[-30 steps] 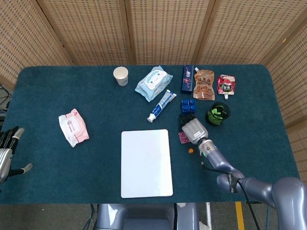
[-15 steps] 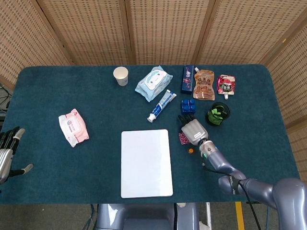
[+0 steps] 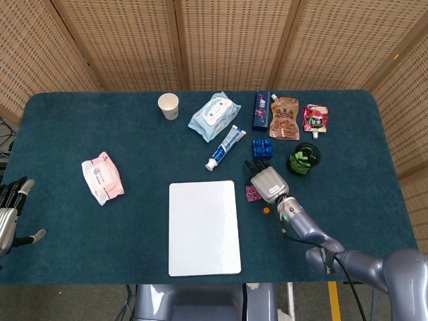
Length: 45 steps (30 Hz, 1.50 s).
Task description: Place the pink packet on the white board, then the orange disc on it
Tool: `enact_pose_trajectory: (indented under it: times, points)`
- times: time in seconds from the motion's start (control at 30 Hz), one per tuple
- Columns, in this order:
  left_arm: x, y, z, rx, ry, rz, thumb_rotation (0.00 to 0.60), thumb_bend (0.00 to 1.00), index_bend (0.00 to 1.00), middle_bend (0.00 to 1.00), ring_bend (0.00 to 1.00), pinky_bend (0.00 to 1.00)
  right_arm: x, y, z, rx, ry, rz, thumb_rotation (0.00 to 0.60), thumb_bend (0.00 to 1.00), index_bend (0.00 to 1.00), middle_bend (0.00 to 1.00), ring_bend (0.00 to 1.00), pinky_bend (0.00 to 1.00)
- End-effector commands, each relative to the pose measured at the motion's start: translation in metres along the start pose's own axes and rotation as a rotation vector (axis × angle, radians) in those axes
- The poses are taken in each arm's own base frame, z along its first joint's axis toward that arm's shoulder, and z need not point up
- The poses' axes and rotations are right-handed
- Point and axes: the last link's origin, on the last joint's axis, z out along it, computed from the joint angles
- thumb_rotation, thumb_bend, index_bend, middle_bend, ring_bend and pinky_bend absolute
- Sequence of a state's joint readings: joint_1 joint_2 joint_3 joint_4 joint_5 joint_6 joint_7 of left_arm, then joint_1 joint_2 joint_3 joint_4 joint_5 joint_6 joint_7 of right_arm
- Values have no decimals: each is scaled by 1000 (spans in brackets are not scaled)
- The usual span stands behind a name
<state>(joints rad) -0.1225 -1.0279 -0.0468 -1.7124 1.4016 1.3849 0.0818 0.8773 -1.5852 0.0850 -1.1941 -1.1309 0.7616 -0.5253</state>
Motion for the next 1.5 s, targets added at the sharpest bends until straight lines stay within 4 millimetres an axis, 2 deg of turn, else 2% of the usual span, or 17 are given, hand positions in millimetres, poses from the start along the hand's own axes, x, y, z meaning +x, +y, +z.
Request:
enact_pose_trajectory:
  times: [0.03, 0.33, 0.47, 0.7, 0.93, 1.0, 1.13, 1.2, 1.4, 1.5]
  points:
    - [0, 0, 0, -2, -1, 1, 600, 0, 0, 0, 0, 0, 12, 0, -3, 8, 28, 6, 600, 260, 550, 0, 0, 0]
    - [2, 1, -2, -11, 4, -6, 600, 0, 0, 0, 0, 0, 43, -14, -16, 48, 75, 58, 600, 260, 550, 0, 0, 0]
    - [4, 0, -3, -15, 8, -13, 600, 0, 0, 0, 0, 0, 55, -27, -23, 70, 86, 88, 600, 260, 550, 0, 0, 0]
    - [5, 0, -6, -28, 9, -19, 600, 0, 0, 0, 0, 0, 68, -70, -29, 141, 91, 106, 600, 260, 550, 0, 0, 0]
    - [5, -1, -8, -27, 11, -25, 600, 0, 0, 0, 0, 0, 72, -116, -25, 184, 88, 115, 600, 260, 547, 0, 0, 0]
    - [5, -2, -9, -26, 11, -27, 600, 0, 0, 0, 0, 0, 72, -124, -22, 174, 81, 121, 600, 254, 475, 0, 0, 0]
    - [5, -3, -9, -24, 8, -28, 600, 0, 0, 0, 0, 0, 69, -134, -19, 145, 51, 131, 600, 140, 151, 0, 0, 0]
    - [5, -3, -9, -24, 7, -29, 600, 0, 0, 0, 0, 0, 70, -136, -19, 130, 46, 127, 600, 81, 69, 0, 0, 0]
    - [6, -4, -8, -24, 6, -30, 600, 0, 0, 0, 0, 0, 78, -130, -24, 109, 61, 131, 600, 53, 36, 0, 0, 0]
    - [6, -4, -9, -25, 6, -29, 600, 0, 0, 0, 0, 0, 80, -118, -33, 106, 66, 131, 600, 62, 49, 0, 0, 0]
